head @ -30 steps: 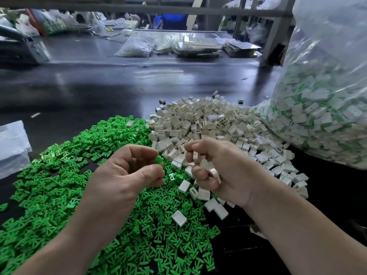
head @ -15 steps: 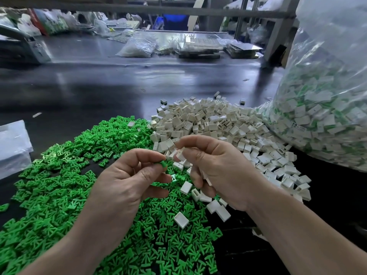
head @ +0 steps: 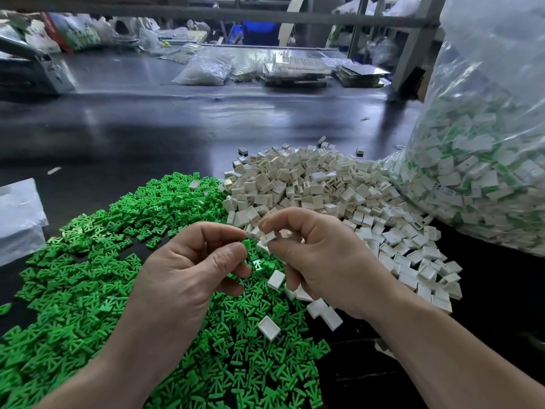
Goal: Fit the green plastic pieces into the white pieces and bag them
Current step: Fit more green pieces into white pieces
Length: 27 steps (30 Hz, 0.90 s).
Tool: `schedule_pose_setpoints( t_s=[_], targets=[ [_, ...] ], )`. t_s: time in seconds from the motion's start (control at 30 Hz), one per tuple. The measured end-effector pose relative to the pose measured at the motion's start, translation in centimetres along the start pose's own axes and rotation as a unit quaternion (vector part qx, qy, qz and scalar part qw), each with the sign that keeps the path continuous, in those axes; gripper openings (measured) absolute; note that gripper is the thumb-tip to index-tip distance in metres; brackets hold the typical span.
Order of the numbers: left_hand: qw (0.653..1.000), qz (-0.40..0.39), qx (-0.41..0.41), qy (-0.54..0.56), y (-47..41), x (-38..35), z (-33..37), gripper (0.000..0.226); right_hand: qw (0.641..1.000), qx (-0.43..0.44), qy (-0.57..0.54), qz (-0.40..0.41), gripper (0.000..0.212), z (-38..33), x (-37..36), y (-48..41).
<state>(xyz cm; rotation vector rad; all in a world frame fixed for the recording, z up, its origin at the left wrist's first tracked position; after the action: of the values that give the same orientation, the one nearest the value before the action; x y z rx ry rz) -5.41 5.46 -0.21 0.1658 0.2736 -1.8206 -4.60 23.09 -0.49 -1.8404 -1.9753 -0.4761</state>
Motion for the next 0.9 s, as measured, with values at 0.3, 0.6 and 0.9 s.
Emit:
schedule_pose_setpoints(
  t_s=[0.3,0.6,0.9],
  targets=[
    [1.000,0.007,-0.007,-0.004,-0.1,0.0,-0.3,0.018,1.000,0.010,0.022,0.005,0.013,-0.7,-0.3,0.5],
    [1.000,0.004,-0.020,-0.015,0.0,-0.1,-0.1,0.014,0.998,0.002,-0.063,-0.026,0.015,-0.3,-0.5,0.2],
    [0.999,0.007,-0.035,-0.026,0.4,-0.3,0.6,0.020,0.992,0.079,0.064,-0.078,0.016,-2.0,-1.4,1.0]
  ],
)
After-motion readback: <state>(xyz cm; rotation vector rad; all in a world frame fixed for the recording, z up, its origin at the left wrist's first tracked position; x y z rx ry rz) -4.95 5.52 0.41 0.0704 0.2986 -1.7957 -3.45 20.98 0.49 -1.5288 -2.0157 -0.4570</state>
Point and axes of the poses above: each hand's wrist, its own y-axis away from the middle knuckle, its own x-axis out of the back of the hand, z = x × y, the point moved 6 cm from there along -y, towards the middle knuckle, and after that the axes turned 12 degrees about y, right-handed, at the moved point
